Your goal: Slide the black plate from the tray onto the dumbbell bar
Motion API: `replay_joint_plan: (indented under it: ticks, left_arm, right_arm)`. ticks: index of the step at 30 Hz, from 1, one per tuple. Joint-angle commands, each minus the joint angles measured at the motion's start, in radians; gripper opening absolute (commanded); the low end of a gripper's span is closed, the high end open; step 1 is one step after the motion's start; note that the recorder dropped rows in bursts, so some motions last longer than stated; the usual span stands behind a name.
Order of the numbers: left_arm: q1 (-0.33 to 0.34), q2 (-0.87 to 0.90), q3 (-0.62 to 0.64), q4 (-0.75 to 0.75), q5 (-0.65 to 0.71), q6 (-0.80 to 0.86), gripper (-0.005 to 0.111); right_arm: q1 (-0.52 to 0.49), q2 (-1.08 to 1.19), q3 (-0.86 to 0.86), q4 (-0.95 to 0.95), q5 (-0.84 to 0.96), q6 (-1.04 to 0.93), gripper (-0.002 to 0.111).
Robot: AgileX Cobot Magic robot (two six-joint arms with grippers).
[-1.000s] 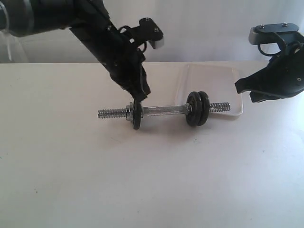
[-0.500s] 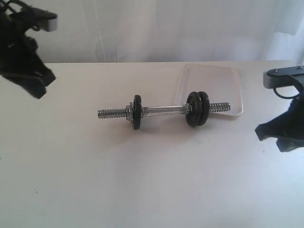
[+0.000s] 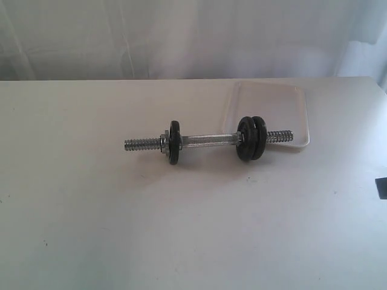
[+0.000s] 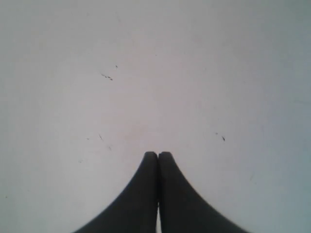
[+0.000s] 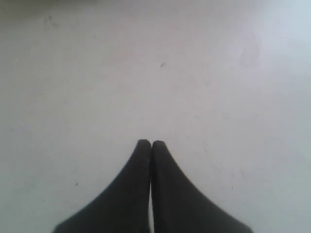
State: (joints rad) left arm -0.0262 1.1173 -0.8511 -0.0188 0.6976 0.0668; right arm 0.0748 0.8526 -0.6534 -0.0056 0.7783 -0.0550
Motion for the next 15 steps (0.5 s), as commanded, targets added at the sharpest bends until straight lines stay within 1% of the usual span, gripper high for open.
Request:
replay_joint_plan:
  ticks: [1,4,7,15]
  left_arm:
    - [0.006,-0.149,0.153,0.056,-0.192,-0.109,0.000]
    - [0.006,-0.230,0.232,0.119,-0.306,-0.208,0.000]
    - [0.006,-0.306,0.292,0.155,-0.388,-0.268,0.000]
    - [0.006,-0.509,0.355,0.161,-0.472,-0.279,0.000]
  right_arm:
    - [-0.005,-0.166,0.095,-0.014,-0.136,0.018,0.000]
    - [-0.005,-0.265,0.149,-0.014,-0.210,0.026,0.000]
    - [-0.005,-0.357,0.176,-0.014,-0.250,0.042,0.000]
    - [-0.005,-0.592,0.215,-0.014,-0.298,0.042,0.000]
